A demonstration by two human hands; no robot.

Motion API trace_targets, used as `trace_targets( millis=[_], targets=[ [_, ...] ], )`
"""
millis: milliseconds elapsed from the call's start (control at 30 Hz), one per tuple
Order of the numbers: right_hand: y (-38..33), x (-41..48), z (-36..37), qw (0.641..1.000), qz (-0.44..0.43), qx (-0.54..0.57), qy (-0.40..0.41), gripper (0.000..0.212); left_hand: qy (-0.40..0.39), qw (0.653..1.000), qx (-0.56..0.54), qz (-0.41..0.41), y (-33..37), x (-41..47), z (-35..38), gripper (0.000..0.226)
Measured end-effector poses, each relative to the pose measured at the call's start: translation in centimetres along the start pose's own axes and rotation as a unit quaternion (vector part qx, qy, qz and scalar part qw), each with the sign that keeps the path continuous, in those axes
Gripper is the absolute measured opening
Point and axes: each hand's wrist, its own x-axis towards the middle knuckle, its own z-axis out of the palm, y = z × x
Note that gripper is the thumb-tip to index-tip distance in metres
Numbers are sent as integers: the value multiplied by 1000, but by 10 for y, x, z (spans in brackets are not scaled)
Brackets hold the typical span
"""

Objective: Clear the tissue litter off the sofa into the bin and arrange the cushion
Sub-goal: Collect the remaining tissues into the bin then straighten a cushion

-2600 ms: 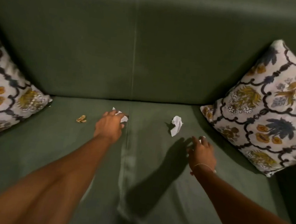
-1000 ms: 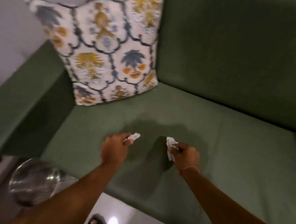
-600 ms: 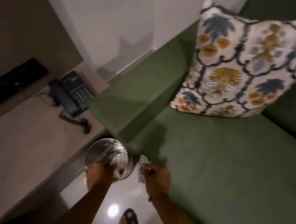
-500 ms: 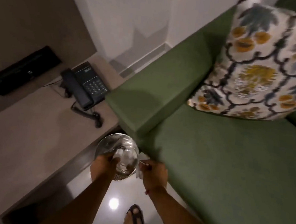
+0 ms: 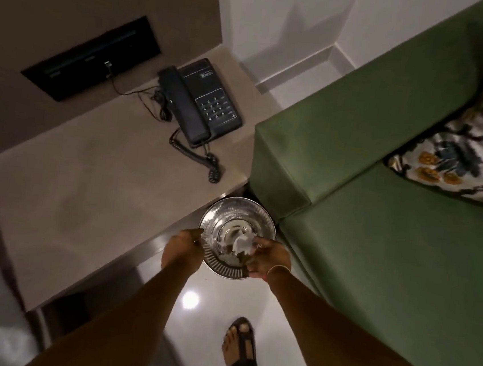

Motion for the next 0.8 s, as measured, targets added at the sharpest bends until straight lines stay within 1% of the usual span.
trace_targets(
  millis=[133, 200, 300, 367, 400, 467, 500, 567, 633, 700, 800],
  targets=[
    [-12, -34, -21, 1000, -18, -15, 19, 29, -2, 999, 23, 27, 18, -29, -11, 34],
    [-17, -55, -33, 999, -15, 36, 27, 27, -8, 998, 43, 43, 36, -48, -16, 34],
    [-32, -91, -65, 988, -4, 143, 52, 32, -35, 992, 81, 93, 78, -79, -22, 35],
    [-44, -115, -93, 978, -26, 198, 60, 35, -67, 981, 126, 133, 111, -99, -23, 36],
    [-49, -128, -110, 974, -39, 213, 62, 36, -85, 973, 148, 156, 129, -109, -21, 37],
    [-56, -149, -152, 974, -73, 200, 83, 36, -111, 958, 180, 194, 170, -129, -15, 39],
    [-57, -153, -173, 974, -93, 180, 104, 36, -120, 953, 184, 208, 187, -136, -11, 40],
    [-60, -161, -230, 965, -128, 152, 170, 33, -123, 949, 170, 234, 234, -150, 0, 46],
    [-65, -165, -290, 950, -138, 130, 246, 29, -122, 948, 160, 247, 284, -160, 10, 53],
    [-69, -171, -349, 936, -135, 100, 310, 33, -105, 951, 146, 249, 336, -164, 21, 59],
    [-76, -174, -433, 910, -172, 104, 362, 47, -70, 968, 64, 234, 407, -164, 42, 63]
  ],
)
